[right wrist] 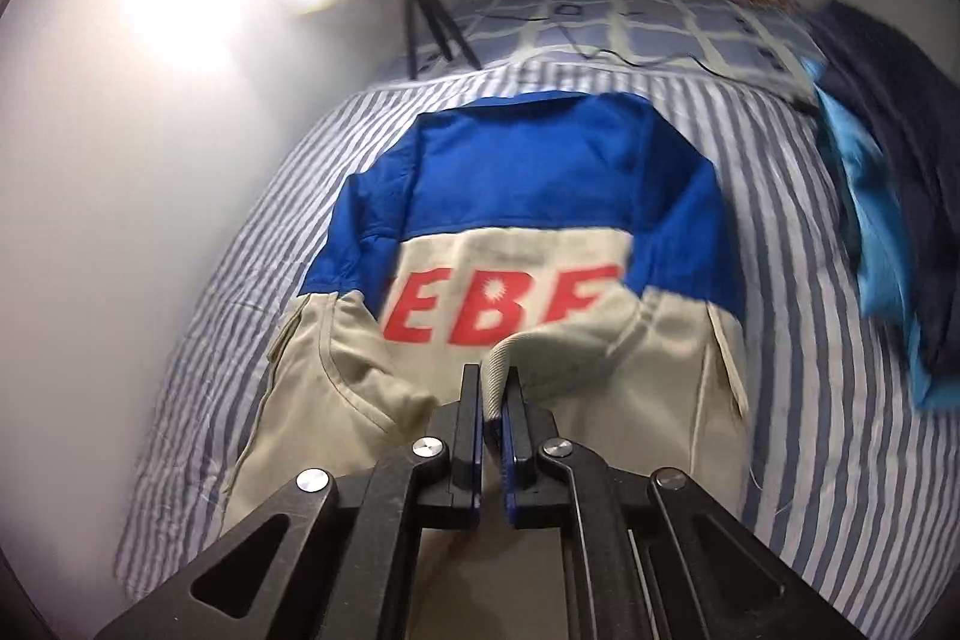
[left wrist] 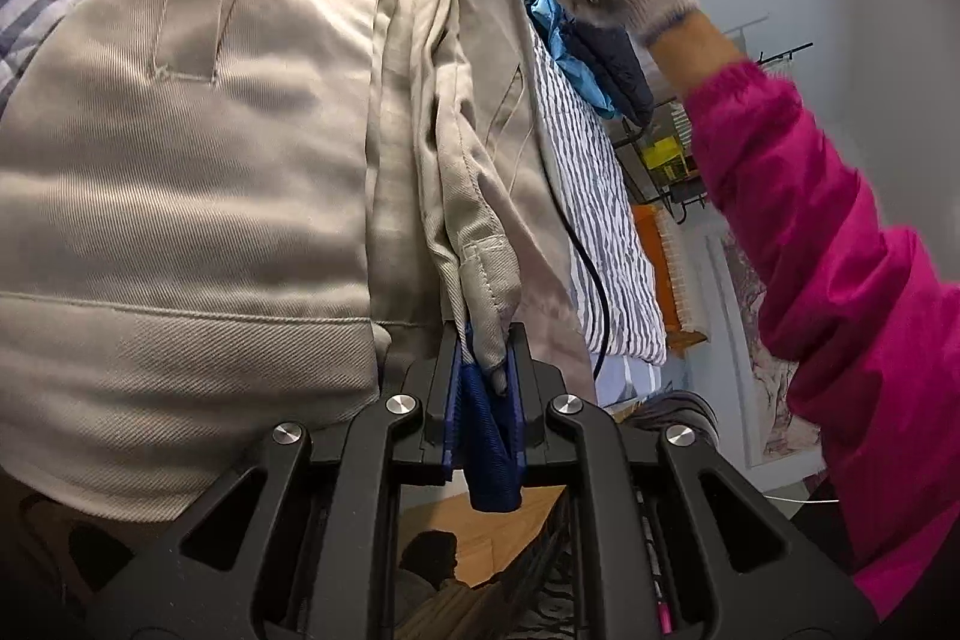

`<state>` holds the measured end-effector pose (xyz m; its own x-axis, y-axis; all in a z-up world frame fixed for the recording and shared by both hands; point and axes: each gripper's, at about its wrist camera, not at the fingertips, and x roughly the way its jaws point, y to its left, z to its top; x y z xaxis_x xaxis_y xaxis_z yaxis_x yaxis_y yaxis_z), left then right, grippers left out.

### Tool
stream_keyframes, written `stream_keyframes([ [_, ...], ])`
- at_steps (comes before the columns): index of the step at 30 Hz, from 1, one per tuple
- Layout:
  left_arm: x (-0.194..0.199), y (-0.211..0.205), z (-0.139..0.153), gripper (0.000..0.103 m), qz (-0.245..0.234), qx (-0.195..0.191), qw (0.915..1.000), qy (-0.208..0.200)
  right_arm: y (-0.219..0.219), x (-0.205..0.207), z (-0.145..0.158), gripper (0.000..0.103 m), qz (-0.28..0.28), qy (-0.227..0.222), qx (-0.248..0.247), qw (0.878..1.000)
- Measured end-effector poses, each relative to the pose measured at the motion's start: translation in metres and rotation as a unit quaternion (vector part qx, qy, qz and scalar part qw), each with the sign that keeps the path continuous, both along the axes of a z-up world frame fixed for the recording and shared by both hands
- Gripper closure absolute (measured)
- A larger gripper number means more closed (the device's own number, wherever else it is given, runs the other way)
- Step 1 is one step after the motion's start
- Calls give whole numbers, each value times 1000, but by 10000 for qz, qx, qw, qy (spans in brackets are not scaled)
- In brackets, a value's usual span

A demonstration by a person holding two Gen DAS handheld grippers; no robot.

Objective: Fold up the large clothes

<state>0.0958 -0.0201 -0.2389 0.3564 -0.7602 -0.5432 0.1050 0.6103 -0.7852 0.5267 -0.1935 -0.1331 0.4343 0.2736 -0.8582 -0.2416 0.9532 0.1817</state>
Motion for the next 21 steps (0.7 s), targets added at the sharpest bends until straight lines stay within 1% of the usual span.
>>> stream_keyframes([
  [2,2,1,-3,92,10,-11,10000,41,20,7,-16,101,117,76,-339,9993],
  [4,3,2,-4,92,11,13,10000,54,43,11,-40,101,231,96,-762,9968],
  [5,3,1,-4,92,13,22,10000,56,46,11,-45,100,240,110,-830,9962],
  [7,5,1,-5,92,1,72,10000,49,50,12,-65,99,189,202,-799,9964],
  [9,5,-2,-4,92,-14,92,9999,63,45,12,-71,90,138,222,-586,9979],
  [11,6,-5,0,92,-37,113,9999,82,31,11,-61,87,173,311,-63,9993],
  [12,7,-6,1,92,-46,131,9999,93,21,8,-53,84,182,384,267,9987],
  [13,9,-6,4,91,-65,131,9999,88,9,2,-41,84,192,353,545,9977],
  [14,9,-8,6,91,-82,140,9998,63,2,-4,-31,82,203,272,677,9971],
  [15,10,-9,9,91,-100,158,9998,20,-15,-18,-10,78,235,98,881,9958],
  [16,10,-11,13,91,-125,190,9997,-28,-29,-30,5,77,266,-5,1083,9938],
  [17,9,-12,16,91,-138,219,9996,-55,-38,-39,15,76,284,-51,1215,9922],
  [18,8,-14,19,91,-148,240,9996,-83,-58,-58,33,76,303,-144,1411,9894],
  [19,7,-16,21,90,-161,273,9994,-101,-68,-70,44,76,313,-211,1501,9880],
  [21,5,-19,26,89,-169,347,9991,-153,-96,-112,70,76,413,-383,1660,9845],
])
